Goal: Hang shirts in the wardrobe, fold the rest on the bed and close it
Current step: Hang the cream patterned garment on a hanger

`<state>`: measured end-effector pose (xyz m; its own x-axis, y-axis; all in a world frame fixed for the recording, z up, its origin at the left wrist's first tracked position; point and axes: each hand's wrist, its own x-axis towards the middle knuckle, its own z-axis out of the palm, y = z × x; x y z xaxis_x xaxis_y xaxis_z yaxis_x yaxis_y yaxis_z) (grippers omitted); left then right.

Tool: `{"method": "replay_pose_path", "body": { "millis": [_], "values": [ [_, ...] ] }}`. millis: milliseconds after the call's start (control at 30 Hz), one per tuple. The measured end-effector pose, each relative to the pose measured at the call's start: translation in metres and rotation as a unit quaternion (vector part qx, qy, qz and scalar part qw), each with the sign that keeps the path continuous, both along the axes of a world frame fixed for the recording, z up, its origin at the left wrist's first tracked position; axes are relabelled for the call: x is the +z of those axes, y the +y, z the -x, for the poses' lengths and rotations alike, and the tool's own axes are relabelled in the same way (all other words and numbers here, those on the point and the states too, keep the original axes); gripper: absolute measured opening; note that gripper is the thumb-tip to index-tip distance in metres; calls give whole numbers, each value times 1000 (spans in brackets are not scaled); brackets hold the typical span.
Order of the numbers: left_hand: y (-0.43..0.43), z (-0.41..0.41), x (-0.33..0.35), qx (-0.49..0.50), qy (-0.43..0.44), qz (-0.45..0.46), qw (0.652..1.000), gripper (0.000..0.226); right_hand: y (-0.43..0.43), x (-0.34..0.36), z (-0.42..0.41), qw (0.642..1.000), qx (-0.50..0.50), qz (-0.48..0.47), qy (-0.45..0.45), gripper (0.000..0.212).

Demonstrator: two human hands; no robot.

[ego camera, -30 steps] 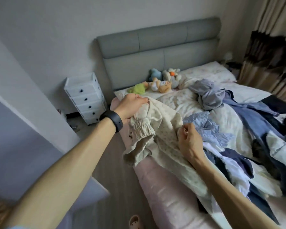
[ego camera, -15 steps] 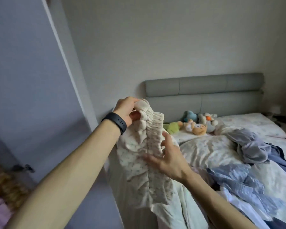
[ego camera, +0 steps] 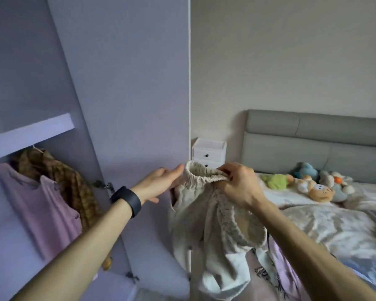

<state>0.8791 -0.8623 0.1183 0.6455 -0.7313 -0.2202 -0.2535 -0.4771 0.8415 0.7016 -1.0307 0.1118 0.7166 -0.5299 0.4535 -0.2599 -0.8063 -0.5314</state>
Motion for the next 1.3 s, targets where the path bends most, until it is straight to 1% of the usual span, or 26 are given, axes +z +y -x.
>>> {"method": "replay_pose_path", "body": {
  "millis": [67,100,133,167,233,267,300,333,400,433,500,567,600,633,700,800,900,967,1000,1033,1067,1133,1233,1300],
  "values": [
    [10,3,-7,-7,40,-3,999,68,14,-6,-19,1000,11,-17,6,23],
    [14,5,-12,-2,62,-9,998,70,21,-9,-28,999,21,-26,6,23],
    [16,4,-19,10,78,-12,997,66,29,-13,-37,999,33,-34,10,23],
    [18,1,-28,32,85,-11,996,57,35,-18,-44,998,45,-35,18,24],
    [21,-7,-45,91,102,6,991,32,43,-27,-56,997,62,-28,35,25],
    [24,-11,-49,109,115,18,987,28,43,-29,-59,997,64,-21,40,26],
    [29,-17,-52,124,126,29,984,33,43,-33,-62,997,66,-12,49,27],
    [34,-25,-55,133,123,39,983,36,41,-36,-65,996,67,-1,67,30],
    [44,-41,-52,142,75,38,986,34,38,-47,-71,988,73,23,138,36],
    [48,-46,-49,144,47,29,988,32,37,-55,-74,979,79,37,182,35],
    [59,-55,-42,156,-7,8,988,31,36,-74,-84,957,108,58,264,20],
    [79,-60,-38,191,-58,-25,980,31,31,-91,-90,929,134,67,339,21],
    [91,-63,-36,214,-69,-36,974,30,25,-97,-91,920,135,70,362,21],
    [106,-65,-34,243,-63,-40,967,29,22,-103,-94,916,143,69,370,21],
    [136,-63,-34,278,-40,-46,959,26,17,-107,-103,916,166,61,359,21],
    [174,-53,-34,333,-80,-91,935,28,27,-100,-136,915,247,23,319,20],
    [215,-34,-36,407,-89,-125,900,21,50,-91,-169,905,324,-11,275,20],
    [241,-19,-38,437,-74,-157,883,14,69,-88,-185,903,351,-35,245,21],
    [253,-11,-40,451,-53,-167,875,14,80,-88,-191,902,362,-39,232,21],
    [264,-4,-42,466,-18,-161,870,16,92,-87,-195,901,369,-44,223,22],
    [272,3,-45,485,23,-137,863,19,104,-87,-200,899,377,-51,217,22],
    [286,11,-50,520,87,-55,848,25,129,-85,-207,892,393,-80,206,26],
    [301,17,-52,567,118,53,814,22,161,-82,-217,863,428,-179,200,25],
    [312,18,-51,563,118,69,815,29,177,-77,-224,827,450,-256,221,23]
  ]
}}
